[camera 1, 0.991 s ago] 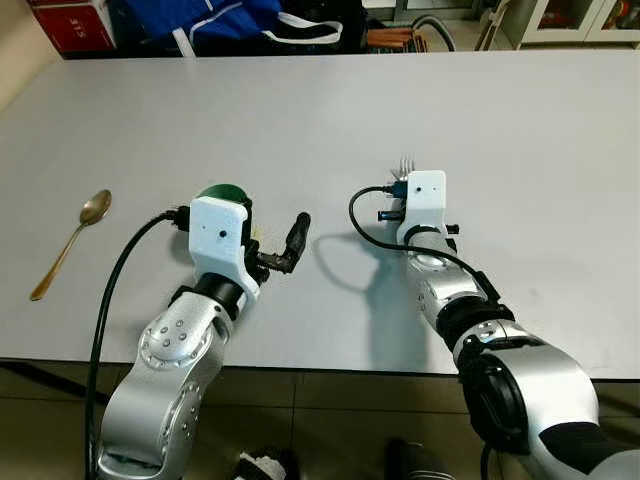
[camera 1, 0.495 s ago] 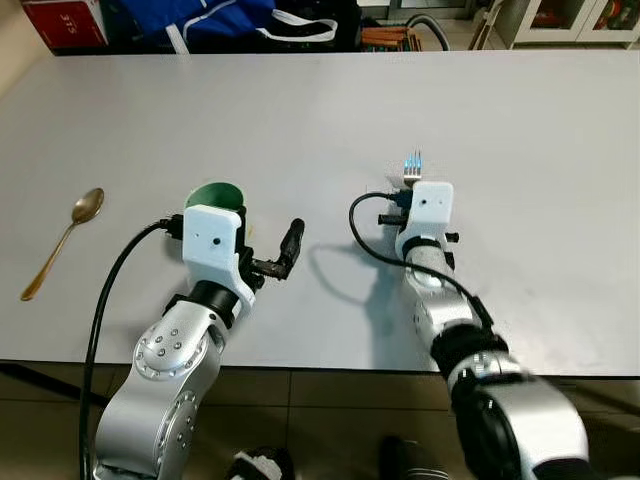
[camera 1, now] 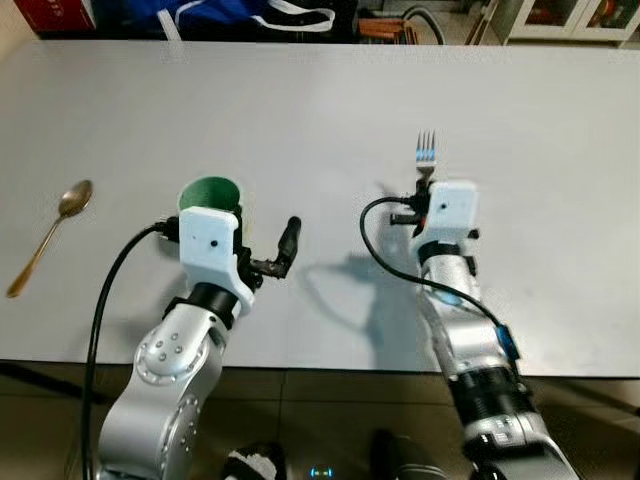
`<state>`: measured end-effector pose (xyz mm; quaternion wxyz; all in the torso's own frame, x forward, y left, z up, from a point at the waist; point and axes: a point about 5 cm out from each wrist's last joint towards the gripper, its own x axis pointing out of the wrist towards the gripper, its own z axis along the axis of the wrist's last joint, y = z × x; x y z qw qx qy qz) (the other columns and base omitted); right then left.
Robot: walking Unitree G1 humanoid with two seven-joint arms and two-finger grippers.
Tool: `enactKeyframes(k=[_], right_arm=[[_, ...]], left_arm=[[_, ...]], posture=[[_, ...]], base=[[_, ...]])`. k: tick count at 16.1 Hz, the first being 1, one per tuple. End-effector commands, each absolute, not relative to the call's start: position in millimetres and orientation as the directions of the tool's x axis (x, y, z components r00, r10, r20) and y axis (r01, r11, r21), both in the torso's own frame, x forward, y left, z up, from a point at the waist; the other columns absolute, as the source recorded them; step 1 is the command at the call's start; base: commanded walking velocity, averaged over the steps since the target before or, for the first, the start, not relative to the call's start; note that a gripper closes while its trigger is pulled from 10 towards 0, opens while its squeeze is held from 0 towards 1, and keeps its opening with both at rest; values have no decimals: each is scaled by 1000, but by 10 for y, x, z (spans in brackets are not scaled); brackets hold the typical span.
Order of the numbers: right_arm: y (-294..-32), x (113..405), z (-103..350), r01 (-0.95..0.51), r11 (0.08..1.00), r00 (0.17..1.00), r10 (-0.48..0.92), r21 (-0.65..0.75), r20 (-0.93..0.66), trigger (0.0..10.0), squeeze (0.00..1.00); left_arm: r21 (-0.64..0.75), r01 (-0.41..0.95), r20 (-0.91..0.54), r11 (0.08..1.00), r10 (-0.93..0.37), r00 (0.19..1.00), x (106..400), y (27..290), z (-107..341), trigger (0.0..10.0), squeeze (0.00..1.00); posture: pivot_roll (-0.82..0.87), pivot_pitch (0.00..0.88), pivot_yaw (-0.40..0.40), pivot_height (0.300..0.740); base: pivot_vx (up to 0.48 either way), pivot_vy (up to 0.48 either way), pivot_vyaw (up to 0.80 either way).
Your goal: Setting the table
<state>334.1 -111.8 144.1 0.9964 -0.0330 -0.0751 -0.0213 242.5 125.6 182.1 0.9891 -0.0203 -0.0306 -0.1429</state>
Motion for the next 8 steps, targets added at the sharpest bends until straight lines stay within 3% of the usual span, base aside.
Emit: enactKeyframes(k=[1, 4, 7, 8], right_arm=[[-1091, 3300, 1422, 31, 997, 991, -21, -77, 132, 10000, 0], [-1306, 3017, 1622, 25, 993, 985, -4, -120, 174, 10000, 0], [-1750, 2520, 1508, 32, 956, 984, 21, -291, 178, 10000, 0], [-1786, 2480, 1505, 34, 954, 984, 19, -297, 174, 10000, 0]], left_arm=[[-29, 273, 59, 961, -271, 961, 2415, 1257, 1792, 10000, 0], [-12, 232, 78, 973, -230, 970, 2408, 1340, 1786, 10000, 0], [9, 128, 40, 992, -129, 991, 2142, 1634, 1664, 10000, 0], [13, 120, 39, 993, -120, 992, 2135, 1649, 1655, 10000, 0]], posture=[[6, 164, 29, 740], [-22, 136, 30, 740], [-73, 106, 43, 740], [-82, 99, 45, 740]], base=[[0, 0, 0], [0, 0, 0], [0, 0, 0], [0, 0, 0]])
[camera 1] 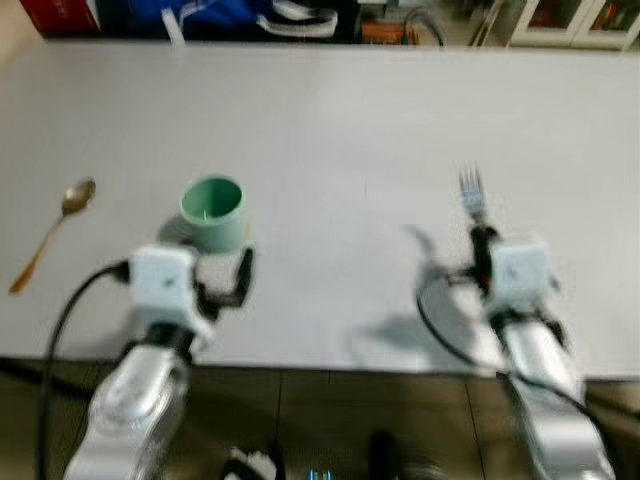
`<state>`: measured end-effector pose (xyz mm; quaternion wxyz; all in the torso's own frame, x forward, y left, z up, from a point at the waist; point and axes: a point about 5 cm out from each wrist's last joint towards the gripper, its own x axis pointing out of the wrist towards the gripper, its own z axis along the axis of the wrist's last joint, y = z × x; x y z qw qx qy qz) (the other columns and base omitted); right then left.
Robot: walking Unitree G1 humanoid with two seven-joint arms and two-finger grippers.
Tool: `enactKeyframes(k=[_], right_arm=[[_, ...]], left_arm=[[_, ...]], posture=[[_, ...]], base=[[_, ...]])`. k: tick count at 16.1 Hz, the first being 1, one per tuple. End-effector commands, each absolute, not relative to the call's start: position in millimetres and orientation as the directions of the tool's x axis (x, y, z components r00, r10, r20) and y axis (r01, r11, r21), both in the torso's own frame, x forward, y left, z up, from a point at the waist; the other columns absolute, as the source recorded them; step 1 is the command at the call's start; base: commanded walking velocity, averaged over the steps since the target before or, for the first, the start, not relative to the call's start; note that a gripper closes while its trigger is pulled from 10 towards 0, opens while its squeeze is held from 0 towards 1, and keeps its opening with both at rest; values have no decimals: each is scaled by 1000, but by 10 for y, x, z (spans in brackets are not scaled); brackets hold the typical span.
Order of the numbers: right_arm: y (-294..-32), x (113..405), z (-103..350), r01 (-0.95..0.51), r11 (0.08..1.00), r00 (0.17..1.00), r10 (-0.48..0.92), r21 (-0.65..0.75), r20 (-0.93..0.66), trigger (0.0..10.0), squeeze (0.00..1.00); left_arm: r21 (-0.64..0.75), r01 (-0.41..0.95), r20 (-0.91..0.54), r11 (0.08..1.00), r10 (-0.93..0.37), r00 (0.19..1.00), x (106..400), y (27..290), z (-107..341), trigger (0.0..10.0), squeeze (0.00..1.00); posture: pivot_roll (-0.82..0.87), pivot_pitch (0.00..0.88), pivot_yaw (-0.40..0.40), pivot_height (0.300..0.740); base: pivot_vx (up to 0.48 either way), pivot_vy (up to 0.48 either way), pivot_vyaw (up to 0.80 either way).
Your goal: Setting the table
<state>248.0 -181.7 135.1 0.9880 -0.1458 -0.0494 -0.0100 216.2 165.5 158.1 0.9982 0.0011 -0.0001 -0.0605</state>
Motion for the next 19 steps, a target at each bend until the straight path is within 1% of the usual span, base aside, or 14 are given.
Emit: enactKeyframes(k=[1, 3, 4, 5, 6, 9, 13, 19], right_arm=[[-1805, 2433, 1496, 28, 951, 987, 23, -307, 160, 10000, 0], [-1795, 2289, 1355, -20, 958, 991, 56, -285, 120, 10000, 0], [-1795, 2222, 1243, -42, 962, 995, 64, -270, 73, 10000, 0], [-1800, 2189, 1160, -49, 968, 997, 62, -245, 43, 10000, 0], [-1777, 2198, 1155, -58, 974, 997, 69, -220, 42, 10000, 0], [-1668, 2353, 1160, -94, 980, 995, 100, -173, 23, 10000, 0], [-1588, 2441, 1170, -113, 979, 992, 121, -169, 39, 10000, 0], [-1155, 2825, 1130, -149, 988, 989, 148, -44, -24, 10000, 0]], left_arm=[[15, 113, 36, 994, -113, 993, 2142, 1654, 1627, 10000, 0], [25, 151, 18, 988, -151, 988, 2095, 1593, 1503, 10000, 0], [-5, 164, -15, 986, -164, 986, 2057, 1573, 1411, 10000, 0], [-23, 203, -53, 979, -204, 978, 2010, 1532, 1310, 10000, 0], [-47, 225, -70, 973, -228, 971, 1995, 1505, 1259, 10000, 0], [-52, 225, -24, 973, -226, 974, 2116, 1482, 1316, 10000, 0], [-55, 219, 2, 974, -220, 976, 2141, 1476, 1354, 10000, 0], [-60, 224, -9, 973, -225, 974, 2076, 1450, 1355, 10000, 0]], posture=[[-97, 87, 45, 740], [-119, 61, 49, 740], [-127, 48, 51, 740], [-131, 37, 54, 740], [-136, 31, 56, 740], [-140, 12, 53, 740], [-121, 24, 49, 740], [-81, 57, 42, 740]], base=[[0, 0, 0], [0, 0, 0], [0, 0, 0], [0, 0, 0], [0, 0, 0], [0, 0, 0], [0, 0, 0], [0, 0, 0]])
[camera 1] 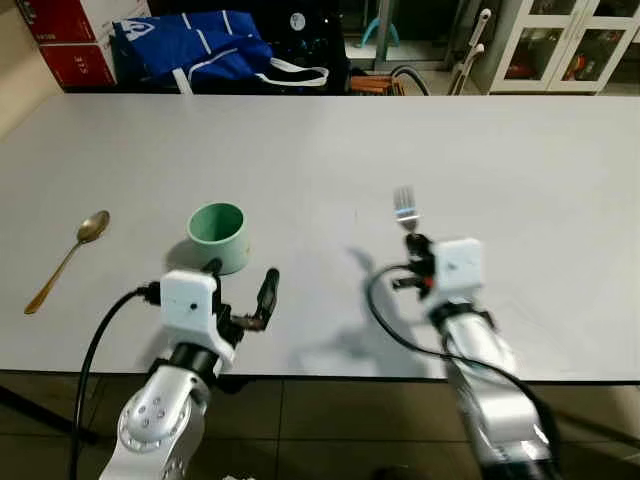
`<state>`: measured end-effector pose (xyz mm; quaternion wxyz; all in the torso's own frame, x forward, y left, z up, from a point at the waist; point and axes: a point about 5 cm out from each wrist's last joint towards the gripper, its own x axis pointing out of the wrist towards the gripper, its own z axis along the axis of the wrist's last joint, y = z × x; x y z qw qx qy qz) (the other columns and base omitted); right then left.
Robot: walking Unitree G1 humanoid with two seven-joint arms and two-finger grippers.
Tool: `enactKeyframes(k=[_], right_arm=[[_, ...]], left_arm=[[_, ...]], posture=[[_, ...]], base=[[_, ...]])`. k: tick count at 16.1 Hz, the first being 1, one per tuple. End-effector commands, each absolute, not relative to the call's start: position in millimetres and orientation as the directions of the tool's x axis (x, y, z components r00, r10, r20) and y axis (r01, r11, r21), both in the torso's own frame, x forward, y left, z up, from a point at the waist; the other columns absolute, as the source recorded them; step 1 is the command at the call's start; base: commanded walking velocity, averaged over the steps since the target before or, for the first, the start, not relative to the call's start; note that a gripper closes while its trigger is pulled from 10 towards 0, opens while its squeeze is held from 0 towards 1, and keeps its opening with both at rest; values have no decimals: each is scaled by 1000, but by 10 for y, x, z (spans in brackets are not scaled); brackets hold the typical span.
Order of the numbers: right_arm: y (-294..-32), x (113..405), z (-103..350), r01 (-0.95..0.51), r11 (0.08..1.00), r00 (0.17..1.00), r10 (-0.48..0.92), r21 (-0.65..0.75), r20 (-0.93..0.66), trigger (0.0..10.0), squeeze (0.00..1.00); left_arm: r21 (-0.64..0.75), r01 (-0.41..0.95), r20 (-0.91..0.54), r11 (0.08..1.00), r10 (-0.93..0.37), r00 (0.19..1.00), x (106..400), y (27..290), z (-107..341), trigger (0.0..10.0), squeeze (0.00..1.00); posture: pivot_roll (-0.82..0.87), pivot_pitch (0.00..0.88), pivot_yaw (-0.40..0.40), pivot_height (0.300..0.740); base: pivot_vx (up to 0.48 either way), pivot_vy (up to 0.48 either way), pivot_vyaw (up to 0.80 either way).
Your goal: Setting the table
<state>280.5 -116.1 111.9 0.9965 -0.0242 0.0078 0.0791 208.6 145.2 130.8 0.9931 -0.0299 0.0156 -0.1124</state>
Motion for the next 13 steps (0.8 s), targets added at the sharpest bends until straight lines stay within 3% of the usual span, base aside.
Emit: enactKeyframes(k=[1, 4, 13], right_arm=[[-1136, 2854, 1133, -136, 990, 990, 136, -20, -35, 10000, 0], [-1025, 3005, 1145, -62, 993, 990, 74, 102, -124, 10000, 0], [-904, 3176, 1008, -33, 990, 960, 69, 134, -272, 10000, 0]], left_arm=[[-60, 224, -11, 973, -225, 974, 2073, 1453, 1357, 10000, 0], [-64, 220, -27, 974, -222, 975, 2036, 1459, 1347, 10000, 0], [-57, 223, -38, 973, -225, 974, 2029, 1437, 1386, 10000, 0]], posture=[[-81, 57, 42, 740], [-75, 69, 41, 740], [-48, 90, 31, 740]], base=[[0, 0, 0], [0, 0, 0], [0, 0, 0]])
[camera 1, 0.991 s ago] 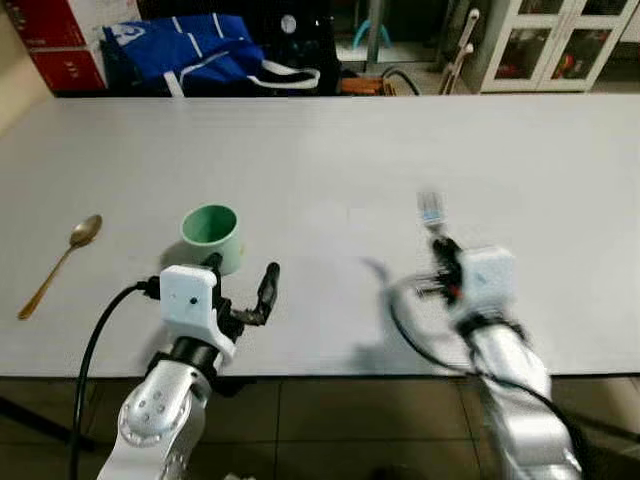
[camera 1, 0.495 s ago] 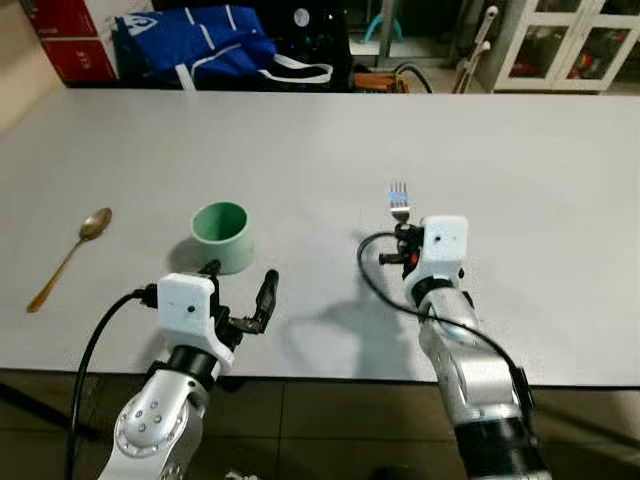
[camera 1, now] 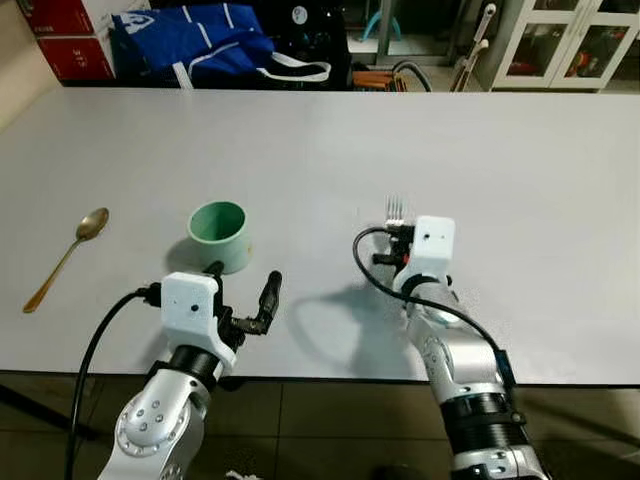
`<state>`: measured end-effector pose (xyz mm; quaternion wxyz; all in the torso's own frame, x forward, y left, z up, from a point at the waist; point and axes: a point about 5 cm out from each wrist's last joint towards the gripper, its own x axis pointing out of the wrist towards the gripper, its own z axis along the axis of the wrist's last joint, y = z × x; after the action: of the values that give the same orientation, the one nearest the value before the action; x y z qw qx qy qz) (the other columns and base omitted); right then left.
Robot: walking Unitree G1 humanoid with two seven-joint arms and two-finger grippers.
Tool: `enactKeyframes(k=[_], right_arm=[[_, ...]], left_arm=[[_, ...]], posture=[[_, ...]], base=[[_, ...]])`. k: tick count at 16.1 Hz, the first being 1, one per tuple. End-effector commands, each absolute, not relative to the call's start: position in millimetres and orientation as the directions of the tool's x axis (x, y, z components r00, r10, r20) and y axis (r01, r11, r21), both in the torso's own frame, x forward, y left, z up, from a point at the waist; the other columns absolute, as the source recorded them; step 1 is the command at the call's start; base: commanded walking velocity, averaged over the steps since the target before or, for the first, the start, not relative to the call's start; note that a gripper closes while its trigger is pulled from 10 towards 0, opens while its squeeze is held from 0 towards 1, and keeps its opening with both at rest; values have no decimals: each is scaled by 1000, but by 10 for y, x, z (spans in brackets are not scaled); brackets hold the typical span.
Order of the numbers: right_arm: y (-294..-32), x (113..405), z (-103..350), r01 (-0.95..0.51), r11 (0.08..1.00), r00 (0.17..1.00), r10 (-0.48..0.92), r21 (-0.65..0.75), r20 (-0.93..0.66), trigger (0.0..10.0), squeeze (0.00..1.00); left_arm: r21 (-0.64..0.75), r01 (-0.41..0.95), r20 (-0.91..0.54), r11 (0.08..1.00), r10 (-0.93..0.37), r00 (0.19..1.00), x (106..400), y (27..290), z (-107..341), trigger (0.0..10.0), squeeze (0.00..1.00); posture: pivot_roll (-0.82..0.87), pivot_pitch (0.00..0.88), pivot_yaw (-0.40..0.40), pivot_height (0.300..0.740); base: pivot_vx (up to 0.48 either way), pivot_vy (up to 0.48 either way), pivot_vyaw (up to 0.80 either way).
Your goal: Setting the table
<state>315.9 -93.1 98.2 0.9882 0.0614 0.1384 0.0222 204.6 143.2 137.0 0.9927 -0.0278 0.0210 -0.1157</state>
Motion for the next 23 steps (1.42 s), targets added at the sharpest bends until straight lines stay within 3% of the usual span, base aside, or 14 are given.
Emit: enactKeyframes(k=[1, 13, 14, 23], right_arm=[[-902, 3179, 983, -38, 991, 956, 74, 130, -285, 10000, 0], [-1042, 3323, 973, 9, 999, 960, 1, 35, -280, 10000, 0], [-1049, 3327, 970, 13, 999, 960, -2, 34, -282, 10000, 1000], [-1093, 3349, 965, 37, 999, 961, -27, 32, -277, 10000, 1000]], left_arm=[[-58, 218, -38, 974, -220, 975, 2027, 1437, 1389, 10000, 0], [-56, 208, -30, 977, -210, 977, 2062, 1424, 1425, 10000, 0], [-55, 209, -30, 976, -211, 977, 2064, 1423, 1425, 10000, 0], [-51, 217, -26, 975, -218, 976, 2085, 1414, 1436, 10000, 0]], posture=[[-46, 92, 29, 740], [-40, 93, 19, 740], [-42, 94, 22, 740], [-46, 97, 23, 740]], base=[[0, 0, 0], [0, 0, 0], [0, 0, 0], [0, 0, 0]])
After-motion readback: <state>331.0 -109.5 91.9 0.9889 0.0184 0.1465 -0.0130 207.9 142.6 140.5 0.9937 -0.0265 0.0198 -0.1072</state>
